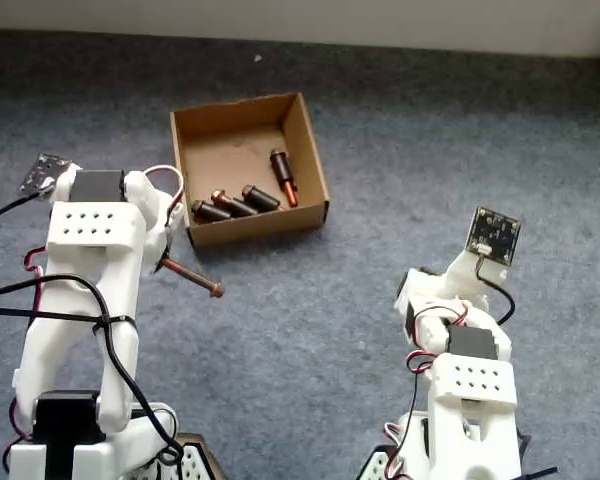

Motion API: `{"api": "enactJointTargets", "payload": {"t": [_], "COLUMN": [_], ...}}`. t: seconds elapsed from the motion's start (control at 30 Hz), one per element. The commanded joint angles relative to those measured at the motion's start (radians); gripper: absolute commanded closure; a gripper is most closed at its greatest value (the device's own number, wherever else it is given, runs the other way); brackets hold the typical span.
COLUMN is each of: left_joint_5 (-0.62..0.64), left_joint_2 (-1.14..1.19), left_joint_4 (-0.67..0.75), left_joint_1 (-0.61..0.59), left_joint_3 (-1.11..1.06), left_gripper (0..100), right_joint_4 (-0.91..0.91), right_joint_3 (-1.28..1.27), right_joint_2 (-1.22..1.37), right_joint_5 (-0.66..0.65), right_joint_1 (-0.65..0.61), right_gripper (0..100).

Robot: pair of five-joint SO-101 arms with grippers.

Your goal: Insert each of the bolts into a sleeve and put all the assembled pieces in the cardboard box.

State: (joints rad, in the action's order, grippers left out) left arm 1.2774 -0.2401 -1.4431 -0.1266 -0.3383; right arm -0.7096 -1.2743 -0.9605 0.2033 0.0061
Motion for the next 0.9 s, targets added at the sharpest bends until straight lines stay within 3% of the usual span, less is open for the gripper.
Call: {"api": "enactJointTargets", "payload": {"t": [0.0, 0.2, 0.43, 0.63, 0.7, 0.87], "left_joint_5": [0.043, 0.044, 0.048, 0.018, -0.129, -0.678], "left_joint_2": [-0.036, -0.036, -0.036, -0.044, -0.044, -0.044], "left_joint_4": [0.003, 0.002, 0.002, 0.002, 0.002, 0.002], "left_joint_1": [-0.01, -0.004, -0.004, -0.008, -0.01, -0.012], "left_joint_3": [0.002, 0.002, 0.002, 0.015, 0.016, 0.024], "left_gripper": [99, 97, 72, 71, 71, 71], "right_joint_4": [0.018, 0.018, 0.018, 0.018, 0.018, 0.018], "right_joint_3": [0.007, 0.007, 0.007, 0.007, 0.007, 0.007], "right_joint_2": [-0.024, -0.024, -0.025, -0.025, -0.025, -0.025], "right_joint_5": [0.002, 0.002, 0.002, 0.002, 0.002, 0.002], "right_joint_1": [0.007, 0.007, 0.007, 0.007, 0.007, 0.007], "right_gripper": [99.4, 99.4, 99.4, 99.4, 99.4, 99.4]}}
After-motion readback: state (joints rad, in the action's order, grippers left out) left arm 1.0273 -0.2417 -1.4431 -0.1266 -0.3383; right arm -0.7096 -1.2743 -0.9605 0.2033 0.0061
